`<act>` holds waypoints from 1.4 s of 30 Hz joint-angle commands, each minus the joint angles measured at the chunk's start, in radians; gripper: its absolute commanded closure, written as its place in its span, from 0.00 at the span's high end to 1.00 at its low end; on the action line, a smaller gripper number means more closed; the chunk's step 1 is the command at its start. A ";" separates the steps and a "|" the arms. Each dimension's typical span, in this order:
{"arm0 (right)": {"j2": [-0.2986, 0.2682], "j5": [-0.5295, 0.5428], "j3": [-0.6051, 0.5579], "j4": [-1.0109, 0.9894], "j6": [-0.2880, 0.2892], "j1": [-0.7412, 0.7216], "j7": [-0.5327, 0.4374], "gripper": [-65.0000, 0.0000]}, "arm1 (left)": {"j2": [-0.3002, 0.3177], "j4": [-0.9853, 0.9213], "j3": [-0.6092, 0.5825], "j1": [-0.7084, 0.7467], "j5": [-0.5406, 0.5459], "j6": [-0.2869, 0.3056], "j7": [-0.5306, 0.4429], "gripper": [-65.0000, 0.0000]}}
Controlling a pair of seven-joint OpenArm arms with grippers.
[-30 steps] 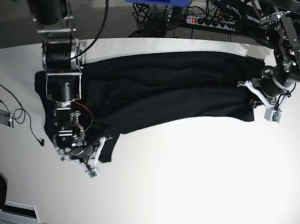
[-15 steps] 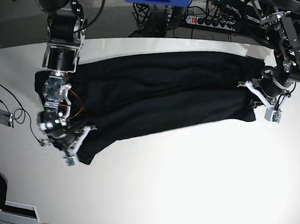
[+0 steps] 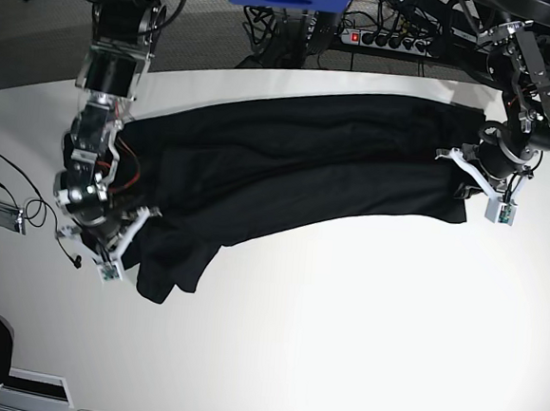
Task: Fold the T-shirt properly
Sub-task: 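Adjust the right gripper's pinch on the folded corner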
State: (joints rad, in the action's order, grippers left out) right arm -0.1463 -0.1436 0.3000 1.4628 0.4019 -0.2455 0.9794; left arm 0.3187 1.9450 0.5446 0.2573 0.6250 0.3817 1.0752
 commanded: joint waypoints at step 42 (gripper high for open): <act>-0.002 0.006 -0.404 -0.477 0.070 -0.389 -0.030 0.60 | 0.012 0.017 0.006 -0.008 0.016 0.001 -0.017 0.00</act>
State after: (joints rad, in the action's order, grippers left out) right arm -0.1459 -0.1387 -0.1085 0.9722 0.4755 -0.5999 0.9607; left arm 0.3161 1.9446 0.5446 0.2577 0.6289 0.3820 1.0779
